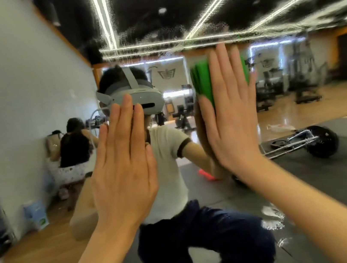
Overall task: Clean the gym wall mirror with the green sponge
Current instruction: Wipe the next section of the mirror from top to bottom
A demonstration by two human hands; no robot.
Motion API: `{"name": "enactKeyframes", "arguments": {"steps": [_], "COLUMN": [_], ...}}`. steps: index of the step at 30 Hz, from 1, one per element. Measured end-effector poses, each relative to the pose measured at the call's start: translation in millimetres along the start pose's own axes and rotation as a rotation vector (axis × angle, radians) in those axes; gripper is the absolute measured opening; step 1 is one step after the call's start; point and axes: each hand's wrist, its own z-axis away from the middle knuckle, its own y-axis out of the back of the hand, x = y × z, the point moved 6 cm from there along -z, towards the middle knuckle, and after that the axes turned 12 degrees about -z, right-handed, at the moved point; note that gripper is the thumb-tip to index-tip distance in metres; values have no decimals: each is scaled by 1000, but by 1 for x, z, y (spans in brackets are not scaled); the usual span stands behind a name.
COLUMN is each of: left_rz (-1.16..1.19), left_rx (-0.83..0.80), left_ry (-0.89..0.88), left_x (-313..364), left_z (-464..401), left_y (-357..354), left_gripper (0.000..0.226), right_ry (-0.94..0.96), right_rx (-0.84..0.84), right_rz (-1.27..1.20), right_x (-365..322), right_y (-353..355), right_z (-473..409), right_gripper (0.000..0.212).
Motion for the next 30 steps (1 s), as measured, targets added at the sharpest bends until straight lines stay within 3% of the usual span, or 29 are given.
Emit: {"name": "enactKeyframes", "arguments": {"steps": [4, 9, 12, 15, 17, 20, 22, 23, 27, 30], "left_rz": [-12, -4, 22, 2, -14, -25, -30, -32, 8, 7], "left_rx": [-3, -11, 10, 10, 4, 2, -2, -6, 6, 9], "left_ry": [-4, 2, 7, 8, 3, -5, -8, -7, -7, -6], "left_x": [1, 0, 0, 0, 1, 1, 1, 1, 0, -1], "left_z": [0, 1, 0, 1, 1, 2, 2, 3, 2, 2], "left_y": [-1, -1, -1, -1, -1, -2, -3, -3, -3, -2], "left_gripper": [59, 60, 58, 58, 58, 59, 59, 59, 58, 59], "right_ry": [20, -90, 125, 383, 263, -128, -316, -322, 223, 345], "right_rx": [-174, -14, -49, -200, -212, 6, 138, 133, -171, -290], "right_rz": [50, -13, -65, 5, 37, 71, 72, 56, -13, 59], "right_x": [11, -23, -66, -44, 7, 68, 52, 29, -69, -25], "right_y": [11, -11, -37, -19, 9, 44, 32, 18, -38, -13], "right_z": [127, 31, -14, -18, -12, 6, 15, 17, 38, 45], "right_gripper": [56, 55, 52, 50, 53, 55, 56, 58, 55, 56]}}
